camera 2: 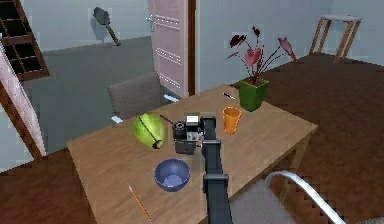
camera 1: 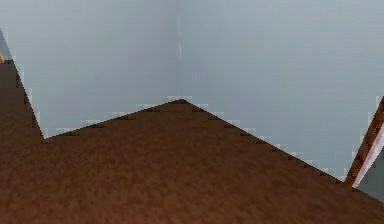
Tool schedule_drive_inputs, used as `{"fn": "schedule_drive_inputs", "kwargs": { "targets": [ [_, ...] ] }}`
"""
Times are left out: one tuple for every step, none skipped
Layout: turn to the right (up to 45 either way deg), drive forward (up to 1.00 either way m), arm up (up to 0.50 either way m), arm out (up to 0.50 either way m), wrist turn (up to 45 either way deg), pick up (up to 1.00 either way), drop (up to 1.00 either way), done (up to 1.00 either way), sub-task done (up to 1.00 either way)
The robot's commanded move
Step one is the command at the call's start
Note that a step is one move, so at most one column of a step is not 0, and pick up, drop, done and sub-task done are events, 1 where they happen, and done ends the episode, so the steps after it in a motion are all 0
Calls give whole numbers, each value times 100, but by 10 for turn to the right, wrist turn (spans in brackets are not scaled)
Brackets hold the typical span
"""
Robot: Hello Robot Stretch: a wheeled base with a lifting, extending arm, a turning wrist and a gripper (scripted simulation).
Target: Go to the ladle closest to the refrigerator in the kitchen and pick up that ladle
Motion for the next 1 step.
{"fn": "schedule_drive_inputs", "kwargs": {
  "targets": [
    [0,0,0,0,0,0,0,100,0]
  ]
}}
